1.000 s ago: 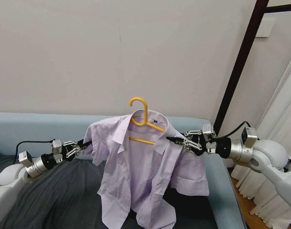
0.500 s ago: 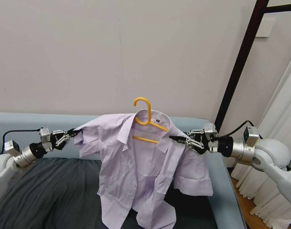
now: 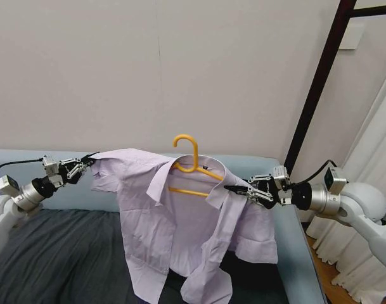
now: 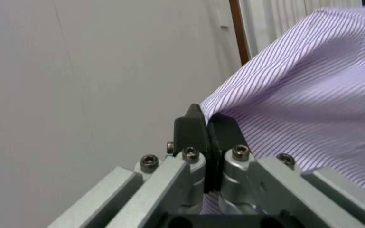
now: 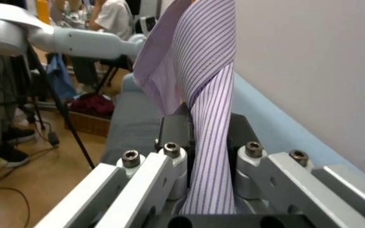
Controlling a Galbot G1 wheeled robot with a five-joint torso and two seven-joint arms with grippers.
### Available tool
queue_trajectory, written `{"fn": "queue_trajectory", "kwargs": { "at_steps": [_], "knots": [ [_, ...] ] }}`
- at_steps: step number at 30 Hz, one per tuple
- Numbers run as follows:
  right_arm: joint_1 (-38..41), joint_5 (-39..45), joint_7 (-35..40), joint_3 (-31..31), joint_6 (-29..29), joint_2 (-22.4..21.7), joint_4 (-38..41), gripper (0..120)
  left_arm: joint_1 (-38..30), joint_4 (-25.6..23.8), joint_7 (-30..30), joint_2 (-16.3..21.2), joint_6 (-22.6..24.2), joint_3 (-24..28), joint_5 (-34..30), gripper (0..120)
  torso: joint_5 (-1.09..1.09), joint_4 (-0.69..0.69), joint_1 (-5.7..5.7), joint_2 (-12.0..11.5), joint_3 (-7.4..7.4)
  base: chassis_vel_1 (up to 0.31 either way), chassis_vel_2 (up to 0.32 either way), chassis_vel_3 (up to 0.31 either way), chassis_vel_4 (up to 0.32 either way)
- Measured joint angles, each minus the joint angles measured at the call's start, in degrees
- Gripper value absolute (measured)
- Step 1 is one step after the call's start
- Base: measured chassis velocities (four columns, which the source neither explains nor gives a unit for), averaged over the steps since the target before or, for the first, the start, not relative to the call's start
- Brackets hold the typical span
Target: Pick up the clothes from the sofa and hang them on the clothes hanger.
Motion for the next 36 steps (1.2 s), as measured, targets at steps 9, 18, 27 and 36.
{"fn": "queue_trajectory", "kwargs": {
  "at_steps": [9, 18, 27, 36],
  "knots": [
    [0.66, 3.67, 0.84, -0.59, 0.38, -0.25, -0.15, 8, 1.60, 1.25, 3.60, -0.98, 0.52, 0.13, 2.47, 0, -0.01, 0.00, 0.00, 0.00, 0.00, 0.000, 0.000, 0.000, 0.000],
    [2.24, 3.98, 6.83, -1.00, -0.04, -1.08, -0.58, 8, 3.56, 0.63, -2.78, -1.62, -4.14, -0.68, -0.49, 14, 0.01, 0.00, 0.00, 0.00, 0.00, 0.000, 0.000, 0.000, 0.000],
    [5.79, 5.72, 12.75, -0.61, -0.61, -3.27, 0.35, 8, 6.65, 3.15, -18.35, -4.34, -7.60, -2.32, 0.07, 49, 0.00, 0.00, 0.00, 0.00, 0.00, 0.000, 0.000, 0.000, 0.000],
    [9.07, 7.83, 13.27, 0.44, 0.69, -4.20, 0.65, 8, 11.76, 2.18, -22.18, -7.05, -9.54, -3.52, 3.87, 79, -0.01, 0.00, 0.00, 0.00, 0.00, 0.000, 0.000, 0.000, 0.000]
  ]
}}
